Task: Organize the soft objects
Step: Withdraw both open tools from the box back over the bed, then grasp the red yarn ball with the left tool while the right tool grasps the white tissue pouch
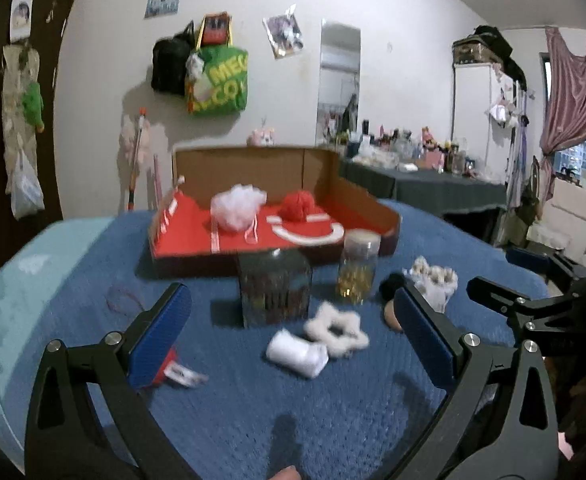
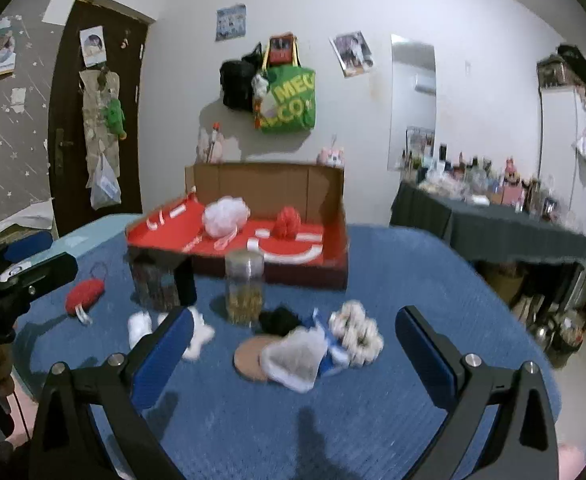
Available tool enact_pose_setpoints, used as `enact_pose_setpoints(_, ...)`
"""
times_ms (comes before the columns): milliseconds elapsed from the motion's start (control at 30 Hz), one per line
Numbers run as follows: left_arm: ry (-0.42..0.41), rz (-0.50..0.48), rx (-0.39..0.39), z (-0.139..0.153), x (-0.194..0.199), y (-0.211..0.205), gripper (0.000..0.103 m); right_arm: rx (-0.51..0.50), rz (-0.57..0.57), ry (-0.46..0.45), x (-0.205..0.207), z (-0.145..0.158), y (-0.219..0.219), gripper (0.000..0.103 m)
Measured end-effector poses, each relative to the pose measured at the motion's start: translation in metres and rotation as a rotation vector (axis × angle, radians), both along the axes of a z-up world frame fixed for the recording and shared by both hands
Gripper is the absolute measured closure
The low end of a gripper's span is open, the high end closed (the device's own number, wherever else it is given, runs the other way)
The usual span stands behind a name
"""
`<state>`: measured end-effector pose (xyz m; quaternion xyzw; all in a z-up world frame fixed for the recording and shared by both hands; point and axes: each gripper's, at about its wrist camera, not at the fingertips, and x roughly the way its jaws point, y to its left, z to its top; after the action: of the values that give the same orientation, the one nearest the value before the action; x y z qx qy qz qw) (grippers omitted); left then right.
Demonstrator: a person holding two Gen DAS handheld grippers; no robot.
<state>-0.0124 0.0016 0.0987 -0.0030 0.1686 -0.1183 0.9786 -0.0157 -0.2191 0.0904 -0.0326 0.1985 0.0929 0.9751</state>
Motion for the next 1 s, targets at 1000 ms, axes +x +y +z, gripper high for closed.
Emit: enact_pose_setpoints(1000, 0.168, 0.053, 0.027, -0.061, 0.019, 0.001, 0.0, 0.046, -0.007, 0.156, 0.024, -0.061, 0.005, 0.0)
